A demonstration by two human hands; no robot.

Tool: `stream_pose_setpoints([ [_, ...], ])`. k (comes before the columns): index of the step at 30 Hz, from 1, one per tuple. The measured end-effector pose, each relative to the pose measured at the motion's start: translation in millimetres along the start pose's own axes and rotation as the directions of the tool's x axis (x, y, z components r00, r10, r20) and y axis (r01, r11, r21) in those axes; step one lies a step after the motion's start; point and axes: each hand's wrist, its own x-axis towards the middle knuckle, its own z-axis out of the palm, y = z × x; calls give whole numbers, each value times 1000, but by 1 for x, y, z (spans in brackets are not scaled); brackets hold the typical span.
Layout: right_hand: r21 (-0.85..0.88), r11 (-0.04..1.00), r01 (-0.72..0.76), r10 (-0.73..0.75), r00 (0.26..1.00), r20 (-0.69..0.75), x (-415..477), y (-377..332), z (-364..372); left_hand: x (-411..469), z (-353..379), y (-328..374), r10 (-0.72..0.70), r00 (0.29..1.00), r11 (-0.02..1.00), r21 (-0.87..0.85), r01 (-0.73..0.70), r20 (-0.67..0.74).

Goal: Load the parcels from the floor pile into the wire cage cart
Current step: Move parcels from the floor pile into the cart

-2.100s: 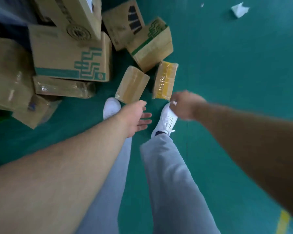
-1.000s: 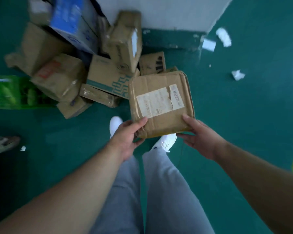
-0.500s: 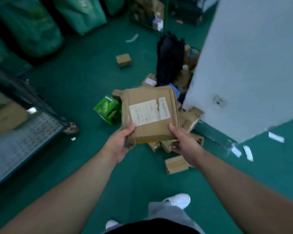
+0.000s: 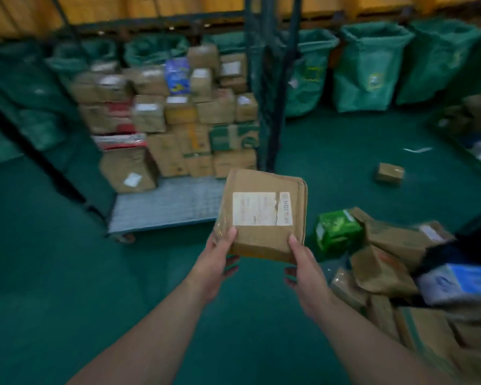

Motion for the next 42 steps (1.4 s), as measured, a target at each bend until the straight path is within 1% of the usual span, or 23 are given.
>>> stream_pose_setpoints([
  [2, -70, 997, -19, 24, 997, 73, 14, 2, 57, 3, -56, 12, 5, 996, 997, -72, -12, -92],
  [5, -135, 991, -27, 50, 984, 173, 32, 4, 118, 8, -114, 16, -28, 980, 980, -197, -12, -199],
  [9, -213, 976, -49, 102, 964, 244, 69, 5, 187, 36, -175, 24, -92, 949, 953, -303, -4, -302],
  [11, -237, 969, -68, 129, 959, 252, 85, 3, 209, 53, -193, 29, -116, 936, 950, -313, 7, -331],
  [16, -284, 952, -118, 197, 943, 268, 172, -7, 283, 134, -244, 64, -158, 911, 943, -333, 25, -380],
  [21, -333, 928, -168, 284, 896, 342, 260, -43, 377, 214, -307, 131, -196, 889, 939, -341, 48, -415],
  [26, -350, 919, -184, 326, 854, 405, 312, -89, 470, 263, -361, 197, -179, 872, 928, -373, -5, -456],
  [28, -349, 916, -199, 345, 834, 430, 332, -104, 511, 285, -387, 215, -209, 848, 913, -408, -9, -487],
  [30, -368, 908, -200, 355, 833, 424, 351, -112, 543, 306, -410, 228, -239, 832, 903, -430, 1, -500],
  [32, -375, 906, -194, 352, 839, 416, 376, -117, 581, 340, -440, 242, -246, 845, 900, -435, 18, -475],
  [34, -380, 902, -203, 351, 858, 375, 395, -120, 610, 369, -465, 253, -248, 855, 900, -435, 29, -455],
  [38, -313, 918, -243, 333, 901, 278, 429, -137, 676, 438, -527, 298, -248, 891, 928, -357, 105, -381],
  [42, -209, 942, -263, 302, 934, 188, 464, -167, 726, 496, -560, 358, -174, 931, 953, -293, 76, -322],
])
